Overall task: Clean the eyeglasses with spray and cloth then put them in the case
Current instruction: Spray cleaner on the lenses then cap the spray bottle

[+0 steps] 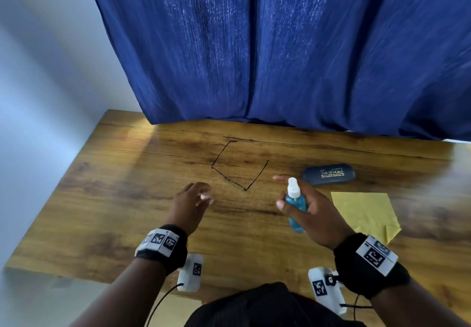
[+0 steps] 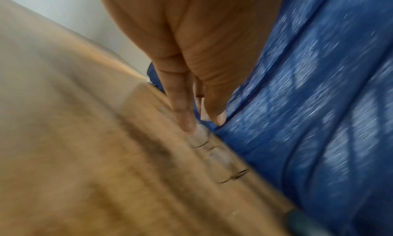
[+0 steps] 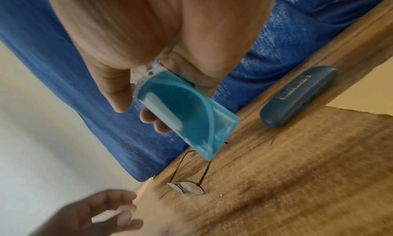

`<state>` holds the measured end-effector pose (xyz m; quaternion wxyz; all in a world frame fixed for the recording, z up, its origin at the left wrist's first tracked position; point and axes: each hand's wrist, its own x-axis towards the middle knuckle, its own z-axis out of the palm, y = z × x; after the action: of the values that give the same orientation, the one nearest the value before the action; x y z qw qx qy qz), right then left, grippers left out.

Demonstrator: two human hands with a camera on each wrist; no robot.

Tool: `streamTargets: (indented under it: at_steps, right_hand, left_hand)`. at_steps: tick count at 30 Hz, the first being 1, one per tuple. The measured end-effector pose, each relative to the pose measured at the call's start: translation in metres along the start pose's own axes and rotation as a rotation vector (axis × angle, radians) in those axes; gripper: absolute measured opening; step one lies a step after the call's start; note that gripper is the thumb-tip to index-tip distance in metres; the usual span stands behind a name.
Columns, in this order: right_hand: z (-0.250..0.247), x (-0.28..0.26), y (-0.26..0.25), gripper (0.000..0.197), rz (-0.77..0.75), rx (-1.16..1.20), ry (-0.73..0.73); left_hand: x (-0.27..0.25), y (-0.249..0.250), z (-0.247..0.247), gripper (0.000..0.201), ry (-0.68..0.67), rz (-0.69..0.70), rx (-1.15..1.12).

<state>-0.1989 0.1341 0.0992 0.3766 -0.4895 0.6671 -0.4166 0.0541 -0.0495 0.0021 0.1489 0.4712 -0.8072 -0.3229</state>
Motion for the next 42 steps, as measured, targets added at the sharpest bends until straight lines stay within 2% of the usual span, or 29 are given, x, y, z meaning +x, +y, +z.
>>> streamTargets:
  at_steps: [4, 8, 11, 14, 16, 18, 22, 24, 28, 32, 36, 39, 42]
  right_hand:
    - [-0.004, 0.012, -0.007, 0.030, -0.065, -0.073, -0.036]
    - [-0.003, 0.019, -0.011, 0.018, -0.135, -0.161, -0.100]
    - [-0.003, 0.022, -0.010, 0.020, -0.162, -0.193, -0.118]
    - [-0.010, 0.021, -0.008, 0.016, -0.160, -0.193, -0.128]
    - [-0.016, 0.020, -0.008, 0.011, -0.152, -0.183, -0.139]
    - [-0.021, 0.018, -0.007, 0.008, -0.150, -0.177, -0.142]
    - [-0.023, 0.014, -0.007, 0.008, -0.164, -0.172, -0.144]
    - [-0.021, 0.014, -0.007, 0.010, -0.179, -0.178, -0.147]
    - [-0.022, 0.017, -0.007, 0.016, -0.111, -0.118, -0.086]
    - [-0.025, 0.015, -0.012, 0.017, -0.097, -0.135, -0.089]
    - [-0.030, 0.015, -0.027, 0.045, -0.012, -0.061, -0.130]
    - [-0.029, 0.018, -0.038, 0.042, 0.020, 0.046, -0.198]
    - [-0.019, 0.018, -0.043, 0.030, -0.016, 0.134, -0.199]
  left_hand:
    - [-0.008, 0.065, -0.020, 0.034, 0.072, 0.178, -0.201]
    - [-0.010, 0.117, -0.032, 0.029, 0.074, 0.394, -0.235]
    - [-0.009, 0.138, -0.035, 0.028, 0.059, 0.532, -0.222]
    - [-0.012, 0.145, -0.037, 0.027, 0.062, 0.578, -0.199]
    - [-0.013, 0.146, -0.038, 0.028, 0.059, 0.566, -0.187]
    - [-0.014, 0.147, -0.036, 0.026, 0.056, 0.480, -0.255]
    - [-0.017, 0.166, -0.029, 0.027, -0.062, 0.178, -0.730]
    - [-0.018, 0.175, -0.023, 0.028, -0.097, 0.103, -0.848]
    - [-0.018, 0.178, -0.012, 0.031, -0.115, 0.122, -0.762]
    - [-0.022, 0.178, -0.005, 0.031, -0.087, 0.109, -0.747]
    - [-0.019, 0.173, -0.012, 0.023, -0.054, 0.209, -0.605]
    - [-0.016, 0.171, -0.021, 0.019, -0.083, 0.274, -0.611]
    - [-0.009, 0.169, -0.035, 0.020, -0.139, 0.335, -0.575]
